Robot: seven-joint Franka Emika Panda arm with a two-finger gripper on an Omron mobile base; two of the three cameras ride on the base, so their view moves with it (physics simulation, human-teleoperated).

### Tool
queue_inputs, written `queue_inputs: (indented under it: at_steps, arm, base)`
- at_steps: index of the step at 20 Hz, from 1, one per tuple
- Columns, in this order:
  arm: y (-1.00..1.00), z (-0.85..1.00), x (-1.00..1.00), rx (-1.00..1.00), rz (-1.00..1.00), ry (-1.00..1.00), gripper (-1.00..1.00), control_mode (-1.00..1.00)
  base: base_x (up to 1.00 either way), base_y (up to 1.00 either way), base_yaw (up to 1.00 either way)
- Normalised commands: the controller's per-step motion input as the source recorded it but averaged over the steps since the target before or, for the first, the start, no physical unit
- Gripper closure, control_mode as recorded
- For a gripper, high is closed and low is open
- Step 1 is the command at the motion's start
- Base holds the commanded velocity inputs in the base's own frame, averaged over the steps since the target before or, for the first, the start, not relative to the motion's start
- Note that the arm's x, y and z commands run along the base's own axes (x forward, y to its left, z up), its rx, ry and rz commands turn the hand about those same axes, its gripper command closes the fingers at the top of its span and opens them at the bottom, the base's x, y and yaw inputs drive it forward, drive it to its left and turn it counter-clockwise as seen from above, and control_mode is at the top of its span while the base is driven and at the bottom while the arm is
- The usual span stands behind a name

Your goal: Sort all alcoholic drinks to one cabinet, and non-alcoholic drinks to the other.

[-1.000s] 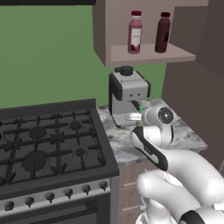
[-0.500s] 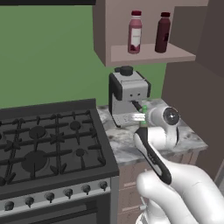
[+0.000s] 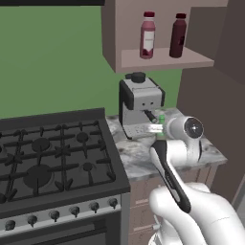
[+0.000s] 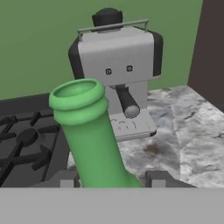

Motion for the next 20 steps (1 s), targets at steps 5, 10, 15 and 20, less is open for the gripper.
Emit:
queue_inputs:
  at_steps: [5,10,15,20]
  arm:
    - [-0.02,0.23,-0.21,0.0,0.0,0.0,1.0,-1.0]
    - [-0.03,0.33,-0.17,0.0,0.0,0.0,1.0,-1.0]
    - [-0.04,0.33,-0.16,0.0,0.0,0.0,1.0,-1.0]
    - [-0.03,0.28,-0.18,0.0,0.0,0.0,1.0,-1.0]
  base:
    - [0.0,0.0,0.0]
    - [0.0,0.0,0.0]
    - [0.0,0.0,0.0]
    - [0.0,0.0,0.0]
